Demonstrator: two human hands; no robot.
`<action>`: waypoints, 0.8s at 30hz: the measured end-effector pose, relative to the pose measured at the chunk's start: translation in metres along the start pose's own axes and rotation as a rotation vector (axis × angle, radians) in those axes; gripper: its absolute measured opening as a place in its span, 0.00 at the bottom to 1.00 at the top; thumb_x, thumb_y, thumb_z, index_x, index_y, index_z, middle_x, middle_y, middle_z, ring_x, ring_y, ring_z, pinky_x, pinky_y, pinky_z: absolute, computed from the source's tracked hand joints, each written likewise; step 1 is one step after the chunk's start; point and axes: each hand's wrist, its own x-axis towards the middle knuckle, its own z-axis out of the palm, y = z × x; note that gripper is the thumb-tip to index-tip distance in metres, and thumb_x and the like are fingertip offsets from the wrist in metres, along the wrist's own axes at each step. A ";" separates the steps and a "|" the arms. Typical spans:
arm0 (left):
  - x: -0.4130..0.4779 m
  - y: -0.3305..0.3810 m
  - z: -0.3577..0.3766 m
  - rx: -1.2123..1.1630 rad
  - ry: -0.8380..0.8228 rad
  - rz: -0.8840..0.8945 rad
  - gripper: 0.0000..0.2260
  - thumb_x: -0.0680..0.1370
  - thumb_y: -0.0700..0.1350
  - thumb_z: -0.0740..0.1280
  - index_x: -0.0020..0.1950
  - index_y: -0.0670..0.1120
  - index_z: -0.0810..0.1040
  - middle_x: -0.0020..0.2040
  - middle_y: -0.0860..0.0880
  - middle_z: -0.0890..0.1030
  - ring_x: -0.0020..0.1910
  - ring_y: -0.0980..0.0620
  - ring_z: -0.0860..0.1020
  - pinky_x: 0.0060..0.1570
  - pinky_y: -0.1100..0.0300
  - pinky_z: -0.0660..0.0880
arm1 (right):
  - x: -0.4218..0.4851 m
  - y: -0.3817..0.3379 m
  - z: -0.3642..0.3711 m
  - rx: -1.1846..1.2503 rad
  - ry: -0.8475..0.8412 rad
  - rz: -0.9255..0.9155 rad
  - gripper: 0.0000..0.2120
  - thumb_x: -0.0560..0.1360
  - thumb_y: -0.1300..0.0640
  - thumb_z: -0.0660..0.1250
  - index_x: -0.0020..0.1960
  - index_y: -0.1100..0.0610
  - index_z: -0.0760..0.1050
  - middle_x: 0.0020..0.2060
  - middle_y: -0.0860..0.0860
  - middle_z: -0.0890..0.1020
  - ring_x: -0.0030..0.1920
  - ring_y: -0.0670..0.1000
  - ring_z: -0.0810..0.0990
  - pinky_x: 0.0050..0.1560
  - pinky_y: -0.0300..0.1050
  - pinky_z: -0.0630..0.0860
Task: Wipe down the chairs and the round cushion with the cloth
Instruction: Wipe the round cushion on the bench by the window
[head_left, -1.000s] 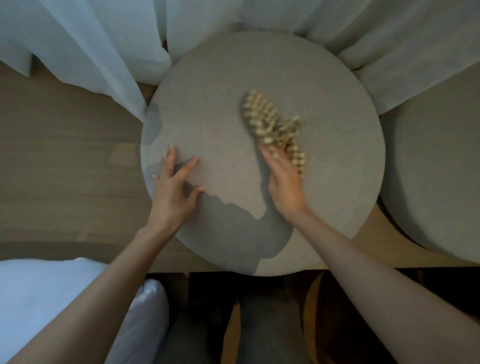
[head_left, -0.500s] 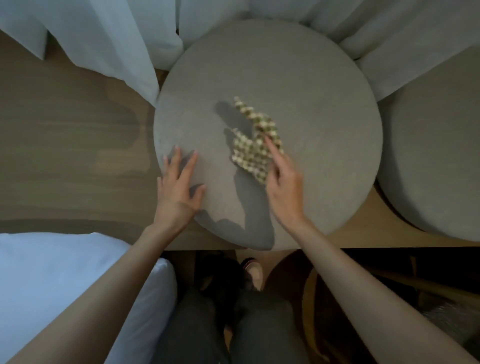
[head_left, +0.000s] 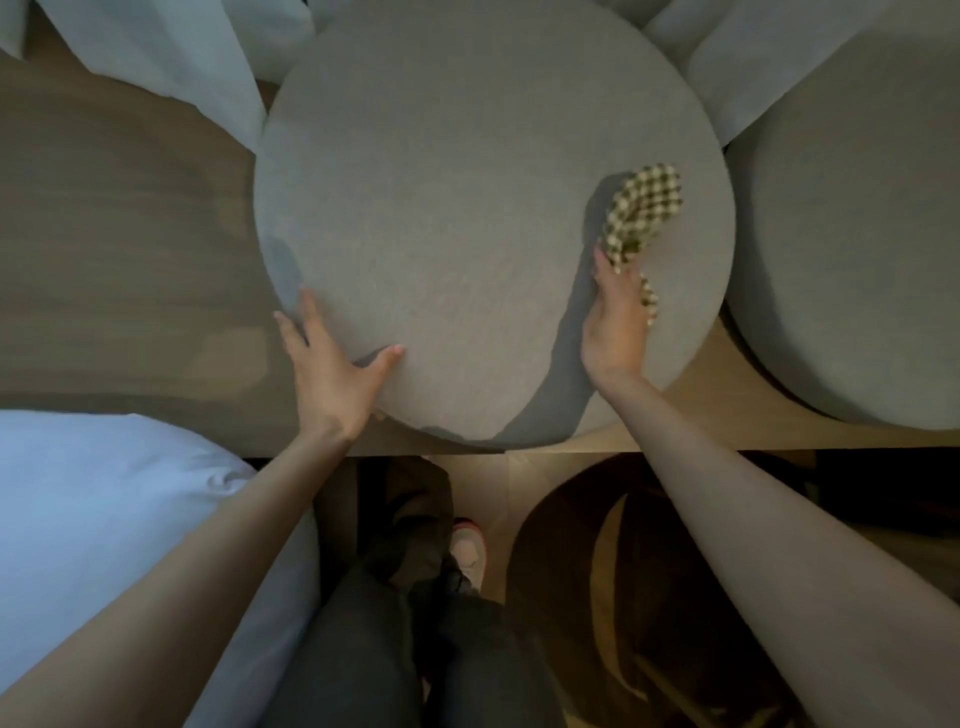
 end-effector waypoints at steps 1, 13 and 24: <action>-0.001 -0.004 0.000 -0.029 0.000 0.000 0.46 0.68 0.50 0.77 0.78 0.46 0.52 0.77 0.40 0.52 0.76 0.45 0.53 0.73 0.56 0.52 | -0.011 -0.012 0.011 0.008 -0.040 -0.043 0.23 0.80 0.71 0.51 0.74 0.61 0.62 0.75 0.62 0.58 0.76 0.57 0.56 0.76 0.45 0.51; -0.031 -0.039 -0.001 -0.069 -0.127 0.132 0.39 0.66 0.35 0.77 0.72 0.43 0.63 0.71 0.45 0.64 0.71 0.51 0.63 0.69 0.49 0.66 | -0.114 -0.092 0.033 0.275 -0.489 -0.390 0.25 0.75 0.75 0.54 0.69 0.61 0.70 0.69 0.59 0.70 0.71 0.55 0.66 0.71 0.36 0.56; -0.060 0.002 0.043 0.043 -0.101 0.094 0.45 0.69 0.45 0.77 0.78 0.56 0.52 0.76 0.40 0.34 0.75 0.40 0.37 0.73 0.52 0.43 | -0.008 0.053 -0.084 0.061 0.146 0.018 0.23 0.81 0.68 0.52 0.74 0.58 0.64 0.71 0.58 0.67 0.70 0.55 0.68 0.72 0.43 0.62</action>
